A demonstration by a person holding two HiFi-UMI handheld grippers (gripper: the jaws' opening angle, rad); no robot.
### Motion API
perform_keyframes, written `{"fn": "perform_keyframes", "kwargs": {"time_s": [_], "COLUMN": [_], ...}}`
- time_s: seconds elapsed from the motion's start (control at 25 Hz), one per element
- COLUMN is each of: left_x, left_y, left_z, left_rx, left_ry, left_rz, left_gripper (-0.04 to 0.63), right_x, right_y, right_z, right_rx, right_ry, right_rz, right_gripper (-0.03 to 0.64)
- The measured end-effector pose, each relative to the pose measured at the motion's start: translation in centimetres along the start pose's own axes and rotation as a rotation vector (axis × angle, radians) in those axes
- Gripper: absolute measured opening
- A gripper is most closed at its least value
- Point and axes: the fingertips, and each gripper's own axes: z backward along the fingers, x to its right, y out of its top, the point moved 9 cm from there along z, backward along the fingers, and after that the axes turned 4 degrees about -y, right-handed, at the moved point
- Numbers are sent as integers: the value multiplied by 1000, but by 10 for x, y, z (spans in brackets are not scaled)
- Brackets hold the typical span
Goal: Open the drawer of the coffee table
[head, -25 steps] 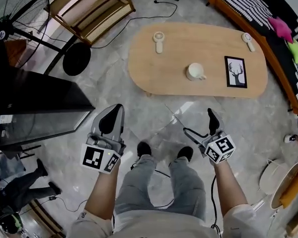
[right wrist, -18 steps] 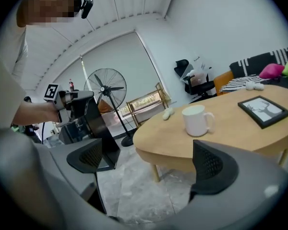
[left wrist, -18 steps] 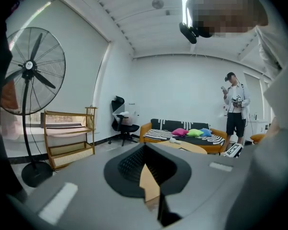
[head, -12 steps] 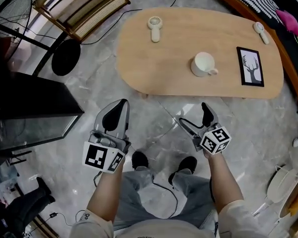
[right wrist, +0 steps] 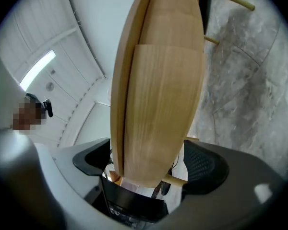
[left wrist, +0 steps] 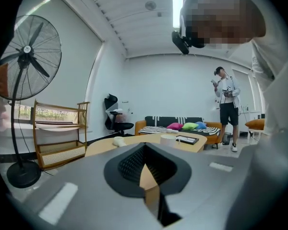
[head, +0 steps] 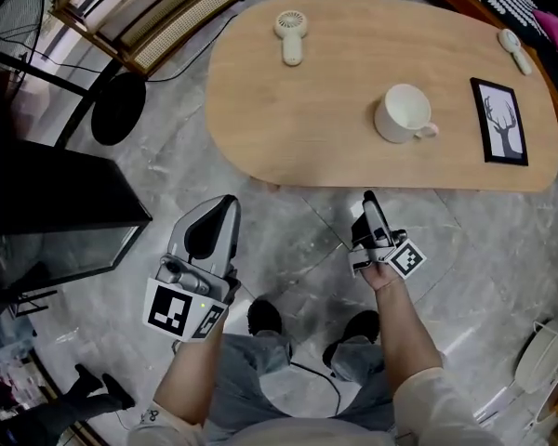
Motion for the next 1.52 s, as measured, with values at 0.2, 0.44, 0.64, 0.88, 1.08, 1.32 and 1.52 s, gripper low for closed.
{"fn": "perform_keyframes", "kwargs": {"time_s": [0.2, 0.44, 0.64, 0.88, 1.08, 1.32, 1.52], "left_x": [-6, -20, -21, -22, -19, -15, -5], "left_y": [-6, -7, -13, -17, -16, -9, -4], "left_z": [1, 7, 9, 7, 6, 8, 9], "left_rx": [-16, -26, -33, -28, -28, -30, -32], "left_ry": [-8, 4, 10, 10, 0, -12, -37], "left_rz": [-14, -40, -39, -38, -37, -36, -23], "left_gripper": [-2, -2, -2, -2, -2, -2, -2], "right_x": [24, 35, 48, 49, 49, 39, 27], "right_y": [-3, 1, 3, 1, -5, -21, -41], "right_z": [-6, -24, -35, -37, -28, 6, 49], "right_rx": [11, 67, 81, 91, 85, 71, 24], "right_ry": [14, 106, 123, 186, 174, 175, 173], "right_rz": [-12, -59, -57, -75, -82, -107, -127], "right_gripper": [449, 449, 454, 386, 347, 344, 345]}}
